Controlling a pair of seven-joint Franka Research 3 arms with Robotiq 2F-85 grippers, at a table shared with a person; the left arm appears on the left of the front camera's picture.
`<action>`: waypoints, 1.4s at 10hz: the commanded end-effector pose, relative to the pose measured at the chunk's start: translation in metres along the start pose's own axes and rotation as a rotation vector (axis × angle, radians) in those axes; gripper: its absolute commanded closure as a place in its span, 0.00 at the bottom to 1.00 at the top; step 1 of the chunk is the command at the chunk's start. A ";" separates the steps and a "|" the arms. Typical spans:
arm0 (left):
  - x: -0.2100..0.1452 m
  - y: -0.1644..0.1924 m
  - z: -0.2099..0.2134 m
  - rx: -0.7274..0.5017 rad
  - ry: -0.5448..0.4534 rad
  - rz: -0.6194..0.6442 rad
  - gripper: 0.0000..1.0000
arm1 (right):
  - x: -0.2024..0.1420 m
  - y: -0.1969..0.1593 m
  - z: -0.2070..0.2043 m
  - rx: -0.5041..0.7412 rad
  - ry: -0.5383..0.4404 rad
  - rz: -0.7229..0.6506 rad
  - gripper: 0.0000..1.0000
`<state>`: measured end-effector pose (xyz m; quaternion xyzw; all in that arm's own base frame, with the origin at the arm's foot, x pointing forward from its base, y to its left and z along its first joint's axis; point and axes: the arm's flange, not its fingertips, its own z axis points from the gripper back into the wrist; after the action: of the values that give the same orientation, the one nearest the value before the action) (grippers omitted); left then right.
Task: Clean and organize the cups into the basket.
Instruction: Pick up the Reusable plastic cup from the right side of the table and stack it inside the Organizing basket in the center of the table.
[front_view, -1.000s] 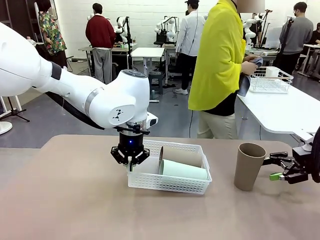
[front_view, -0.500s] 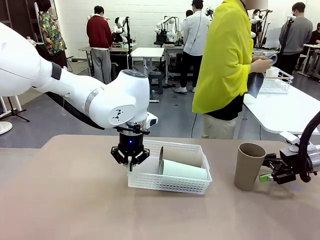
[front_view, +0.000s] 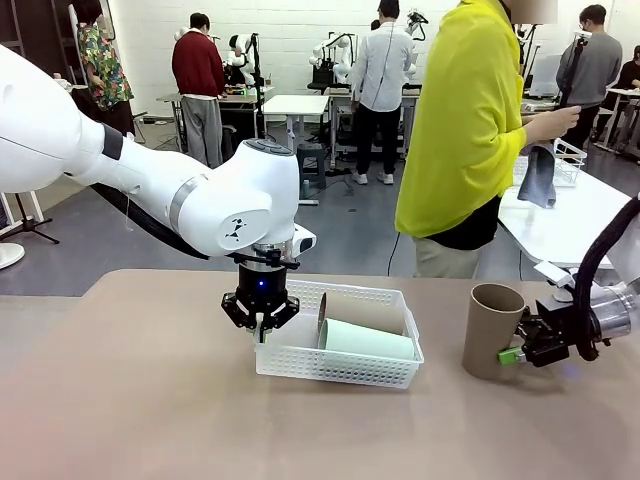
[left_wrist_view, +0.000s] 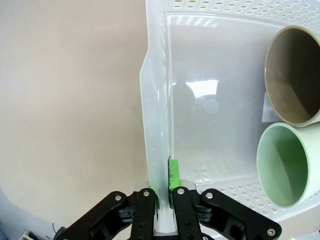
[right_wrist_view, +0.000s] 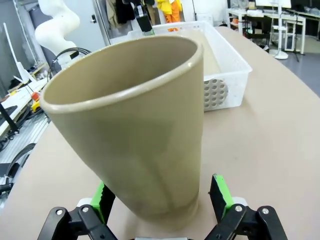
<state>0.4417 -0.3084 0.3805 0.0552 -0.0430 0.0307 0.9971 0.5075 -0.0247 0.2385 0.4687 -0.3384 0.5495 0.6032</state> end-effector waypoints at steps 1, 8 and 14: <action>0.000 0.001 0.000 0.001 -0.002 0.001 1.00 | 0.004 -0.008 -0.007 0.041 0.006 0.014 0.00; 0.000 0.001 0.000 0.001 -0.002 0.001 1.00 | 0.006 -0.003 -0.008 0.125 0.023 0.062 1.00; 0.000 0.001 0.000 0.001 -0.002 0.001 1.00 | 0.170 0.098 0.036 -0.106 -0.088 0.045 1.00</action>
<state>0.4418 -0.3084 0.3803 0.0553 -0.0428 0.0307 0.9971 0.4656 -0.0067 0.3896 0.4624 -0.3828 0.5487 0.5818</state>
